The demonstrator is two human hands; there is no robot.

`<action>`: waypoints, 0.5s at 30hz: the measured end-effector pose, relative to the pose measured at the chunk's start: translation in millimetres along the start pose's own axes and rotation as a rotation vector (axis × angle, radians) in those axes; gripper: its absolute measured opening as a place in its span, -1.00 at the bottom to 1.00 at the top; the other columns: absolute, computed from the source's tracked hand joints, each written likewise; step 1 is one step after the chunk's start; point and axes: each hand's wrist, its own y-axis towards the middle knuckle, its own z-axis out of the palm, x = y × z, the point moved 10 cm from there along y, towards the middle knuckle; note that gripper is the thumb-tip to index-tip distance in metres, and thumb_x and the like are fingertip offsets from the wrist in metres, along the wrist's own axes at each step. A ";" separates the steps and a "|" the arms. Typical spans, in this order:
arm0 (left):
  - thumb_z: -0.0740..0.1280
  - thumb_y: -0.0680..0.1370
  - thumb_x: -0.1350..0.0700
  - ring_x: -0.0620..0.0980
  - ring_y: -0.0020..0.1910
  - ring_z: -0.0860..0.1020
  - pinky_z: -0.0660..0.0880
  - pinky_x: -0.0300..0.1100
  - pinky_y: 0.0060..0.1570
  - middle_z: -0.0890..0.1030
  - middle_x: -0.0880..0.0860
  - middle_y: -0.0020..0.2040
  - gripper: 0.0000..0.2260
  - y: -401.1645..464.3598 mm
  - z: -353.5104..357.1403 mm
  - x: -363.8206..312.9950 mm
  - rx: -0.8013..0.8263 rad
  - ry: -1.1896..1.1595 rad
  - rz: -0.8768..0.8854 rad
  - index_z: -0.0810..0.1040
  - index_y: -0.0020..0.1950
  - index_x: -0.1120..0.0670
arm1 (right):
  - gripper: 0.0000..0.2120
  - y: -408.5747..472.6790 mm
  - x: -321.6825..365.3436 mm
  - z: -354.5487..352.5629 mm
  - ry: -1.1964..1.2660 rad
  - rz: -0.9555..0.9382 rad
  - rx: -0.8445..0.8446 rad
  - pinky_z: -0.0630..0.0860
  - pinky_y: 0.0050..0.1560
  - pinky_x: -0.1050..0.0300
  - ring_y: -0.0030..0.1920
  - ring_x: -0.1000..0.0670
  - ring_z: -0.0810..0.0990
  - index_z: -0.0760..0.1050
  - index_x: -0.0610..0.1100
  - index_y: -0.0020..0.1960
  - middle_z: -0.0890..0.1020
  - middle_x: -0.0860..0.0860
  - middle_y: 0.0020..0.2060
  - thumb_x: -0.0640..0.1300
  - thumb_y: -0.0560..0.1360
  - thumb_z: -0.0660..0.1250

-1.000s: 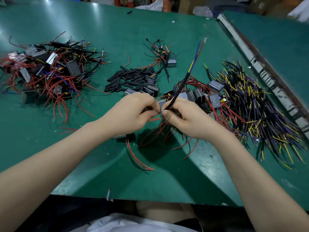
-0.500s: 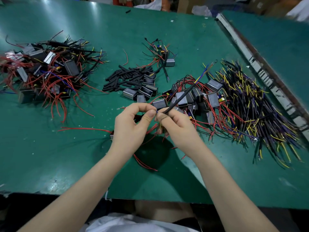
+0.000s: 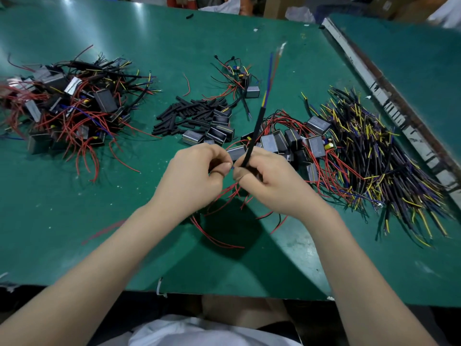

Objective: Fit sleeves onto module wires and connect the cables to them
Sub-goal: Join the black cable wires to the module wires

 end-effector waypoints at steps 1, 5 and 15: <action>0.34 0.49 0.17 -0.01 -0.12 0.56 0.45 -0.17 -0.05 0.63 -0.05 -0.18 -0.83 1.0 0.1 -1.3 0.014 0.004 0.006 0.50 -0.20 -0.10 | -0.87 0.0 -0.7 -3.2 0.020 0.005 -0.025 0.37 -0.08 0.27 -0.14 0.07 0.45 0.55 -0.29 -0.12 0.51 -0.01 -0.21 -0.26 0.51 0.26; 0.35 0.52 0.15 -0.30 -0.25 0.52 0.37 -0.46 -0.18 0.58 -0.17 -0.26 -0.90 2.7 4.1 -1.6 0.077 -0.093 0.029 0.57 -0.15 -0.04 | -0.88 -4.6 -17.1 -5.2 0.137 0.111 -0.079 0.35 -0.22 0.38 -0.26 0.23 0.46 0.54 -0.10 -0.15 0.48 0.18 -0.27 -0.18 0.53 0.25; 0.24 0.60 0.14 -0.21 -0.17 0.60 0.47 -0.44 -0.09 0.68 -0.14 -0.26 -0.84 -0.8 29.0 13.5 0.360 -0.566 -0.135 0.63 -0.05 0.02 | -0.86 -14.2 -33.0 -12.2 0.350 0.214 -0.189 0.47 -0.18 0.07 -0.21 -0.13 0.54 0.48 0.11 -0.23 0.51 0.17 -0.29 -0.06 0.48 0.22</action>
